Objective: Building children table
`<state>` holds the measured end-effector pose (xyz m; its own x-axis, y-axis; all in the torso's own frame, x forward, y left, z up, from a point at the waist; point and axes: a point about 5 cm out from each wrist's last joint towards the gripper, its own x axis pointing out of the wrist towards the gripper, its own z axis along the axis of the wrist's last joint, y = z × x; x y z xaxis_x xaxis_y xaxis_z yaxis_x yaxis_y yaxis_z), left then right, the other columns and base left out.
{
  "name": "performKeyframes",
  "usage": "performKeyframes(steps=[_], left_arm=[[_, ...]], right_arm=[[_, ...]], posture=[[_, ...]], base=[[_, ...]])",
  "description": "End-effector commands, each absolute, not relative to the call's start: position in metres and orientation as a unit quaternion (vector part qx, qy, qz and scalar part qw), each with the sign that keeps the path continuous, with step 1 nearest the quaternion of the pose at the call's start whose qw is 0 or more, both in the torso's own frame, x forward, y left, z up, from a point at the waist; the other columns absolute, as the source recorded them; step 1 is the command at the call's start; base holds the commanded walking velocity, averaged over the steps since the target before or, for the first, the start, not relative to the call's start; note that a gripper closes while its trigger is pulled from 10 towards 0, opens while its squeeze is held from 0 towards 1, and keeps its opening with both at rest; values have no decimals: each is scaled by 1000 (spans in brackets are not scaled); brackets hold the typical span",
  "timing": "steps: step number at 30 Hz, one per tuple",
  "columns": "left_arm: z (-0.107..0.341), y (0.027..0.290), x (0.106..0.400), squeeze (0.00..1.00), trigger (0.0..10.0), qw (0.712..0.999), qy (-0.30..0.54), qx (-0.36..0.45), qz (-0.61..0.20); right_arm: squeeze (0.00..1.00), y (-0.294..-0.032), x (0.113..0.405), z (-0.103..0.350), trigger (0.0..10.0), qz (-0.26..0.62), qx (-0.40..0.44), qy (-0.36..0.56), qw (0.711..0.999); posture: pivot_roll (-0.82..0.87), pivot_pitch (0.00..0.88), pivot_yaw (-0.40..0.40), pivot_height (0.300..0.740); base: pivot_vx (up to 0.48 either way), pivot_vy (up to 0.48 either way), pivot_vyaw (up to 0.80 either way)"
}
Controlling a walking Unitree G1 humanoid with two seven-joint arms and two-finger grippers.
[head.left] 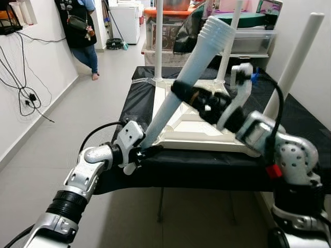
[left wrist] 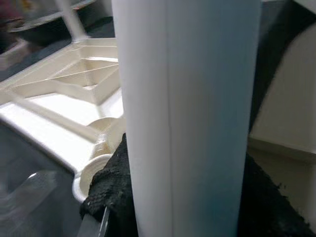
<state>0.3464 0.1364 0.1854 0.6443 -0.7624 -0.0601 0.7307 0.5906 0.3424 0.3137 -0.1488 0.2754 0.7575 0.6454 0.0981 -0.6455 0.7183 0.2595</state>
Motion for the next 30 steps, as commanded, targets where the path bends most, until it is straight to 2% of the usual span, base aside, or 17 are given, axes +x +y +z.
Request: performKeyframes(steps=[1,2,4,5,6,7,8,9,10,14,16,18,19,23,24,26,30], left_arm=[[192,152,350,0,10000,893,-49,202,-400],[192,152,350,0,10000,893,-49,202,-400],[190,166,351,0,10000,890,-24,239,-388],[191,174,353,0,10000,888,-10,263,-378],[191,174,353,0,10000,888,-10,263,-378],[192,181,355,0,10000,885,6,280,-371],[193,189,356,0,10000,882,26,299,-364],[193,189,356,0,10000,882,26,299,-364],[194,193,357,0,10000,878,34,312,-361],[197,206,363,0,10000,866,68,348,-353],[198,207,363,0,10000,864,73,352,-352],[200,210,367,0,10000,849,98,374,-360],[200,210,367,0,10000,849,98,374,-360],[204,204,377,0,10000,815,137,416,-380],[204,204,377,0,10000,815,137,416,-380],[204,196,381,0,10000,810,149,413,-390],[201,187,384,0,10000,797,162,421,-401]], right_arm=[[1000,-160,312,268,10000,319,27,-17,947],[1000,-160,312,268,10000,319,27,-17,947],[1000,-172,306,263,10000,299,-152,-43,941],[945,-177,304,259,10000,295,-234,-50,925],[945,-177,304,259,10000,295,-234,-50,925],[737,-181,302,256,10000,292,-299,-54,907],[243,-183,300,252,10000,289,-369,-60,881],[243,-183,300,252,10000,289,-369,-60,881],[0,-181,300,253,10000,284,-412,-75,862],[0,-173,299,257,10000,286,-495,-118,812],[0,-171,299,258,10000,289,-501,-123,806],[0,-160,298,265,10000,295,-540,-160,772],[0,-160,298,265,10000,295,-540,-160,772],[0,-144,303,281,10000,289,-611,-227,701],[0,-144,303,281,10000,289,-611,-227,701],[0,-143,309,284,10000,269,-644,-240,675],[0,-142,313,281,10000,266,-658,-239,662]], posture=[[21,0,-41,740],[21,0,-41,740],[16,0,-37,740],[16,0,-37,740],[16,0,-37,740],[18,0,-37,740],[19,0,-36,740],[19,0,-36,740],[20,0,-36,740],[25,0,-37,740],[25,0,-37,740],[26,0,-28,740],[26,0,-28,740],[30,0,-30,740],[30,0,-30,740],[29,0,-29,740],[26,0,-29,740]], base=[[0,0,0],[0,0,0],[0,0,0],[0,0,0],[0,0,0],[0,0,0],[0,0,0],[0,0,0],[0,0,0],[0,0,0],[0,0,0],[0,0,0],[0,0,0],[0,0,0],[0,0,0],[0,0,0],[0,0,0]])
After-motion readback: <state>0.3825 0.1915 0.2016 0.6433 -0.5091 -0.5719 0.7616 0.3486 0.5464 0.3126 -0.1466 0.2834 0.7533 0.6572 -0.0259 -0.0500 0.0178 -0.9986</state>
